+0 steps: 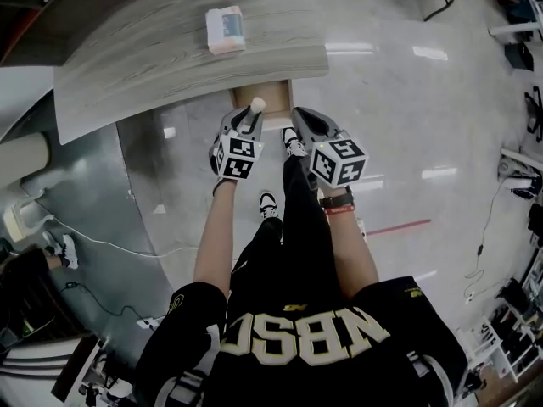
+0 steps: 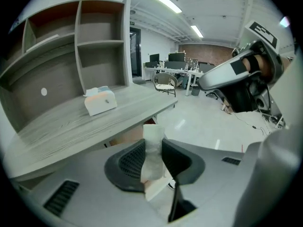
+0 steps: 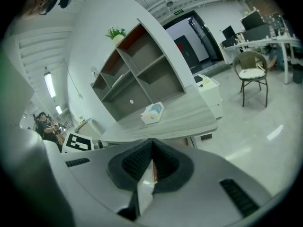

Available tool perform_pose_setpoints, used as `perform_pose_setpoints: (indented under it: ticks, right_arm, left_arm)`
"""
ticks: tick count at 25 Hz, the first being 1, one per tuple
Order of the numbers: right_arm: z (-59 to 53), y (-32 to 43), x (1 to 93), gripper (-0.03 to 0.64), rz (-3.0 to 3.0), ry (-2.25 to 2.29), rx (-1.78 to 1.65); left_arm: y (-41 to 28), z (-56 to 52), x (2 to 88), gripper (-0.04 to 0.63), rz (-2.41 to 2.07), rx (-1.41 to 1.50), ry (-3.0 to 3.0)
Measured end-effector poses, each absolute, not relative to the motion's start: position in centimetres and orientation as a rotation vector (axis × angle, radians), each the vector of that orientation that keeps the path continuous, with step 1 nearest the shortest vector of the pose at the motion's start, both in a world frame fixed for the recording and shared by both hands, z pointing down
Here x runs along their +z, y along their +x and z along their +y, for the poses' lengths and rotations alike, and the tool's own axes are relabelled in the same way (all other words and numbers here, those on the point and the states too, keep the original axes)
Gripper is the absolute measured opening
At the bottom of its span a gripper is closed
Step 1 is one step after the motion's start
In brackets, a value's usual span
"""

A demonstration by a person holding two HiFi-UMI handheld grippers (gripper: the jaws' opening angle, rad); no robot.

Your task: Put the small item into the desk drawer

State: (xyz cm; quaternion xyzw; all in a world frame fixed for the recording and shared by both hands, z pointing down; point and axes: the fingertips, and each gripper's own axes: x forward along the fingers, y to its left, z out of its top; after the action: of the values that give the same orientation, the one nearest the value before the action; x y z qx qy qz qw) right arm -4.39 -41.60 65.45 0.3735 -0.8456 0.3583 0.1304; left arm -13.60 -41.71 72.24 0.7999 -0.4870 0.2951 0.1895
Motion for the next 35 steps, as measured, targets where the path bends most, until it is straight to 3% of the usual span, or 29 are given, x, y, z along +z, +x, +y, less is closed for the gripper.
perform_pose_setpoints:
  ticks: [19, 35]
  right_arm:
    - [-42.2, -2.1, 72.6, 0.008, -2.362, 1.072, 1.139]
    - [-42.2, 0.0, 76.1, 0.008, -2.318, 1.102, 1.206]
  left_arm:
    - [-9.5, -43.2, 86.4, 0.123, -1.048, 1.248, 2.276]
    - [-7.1, -42.8, 93.5, 0.123, -0.716, 1.497, 2.256]
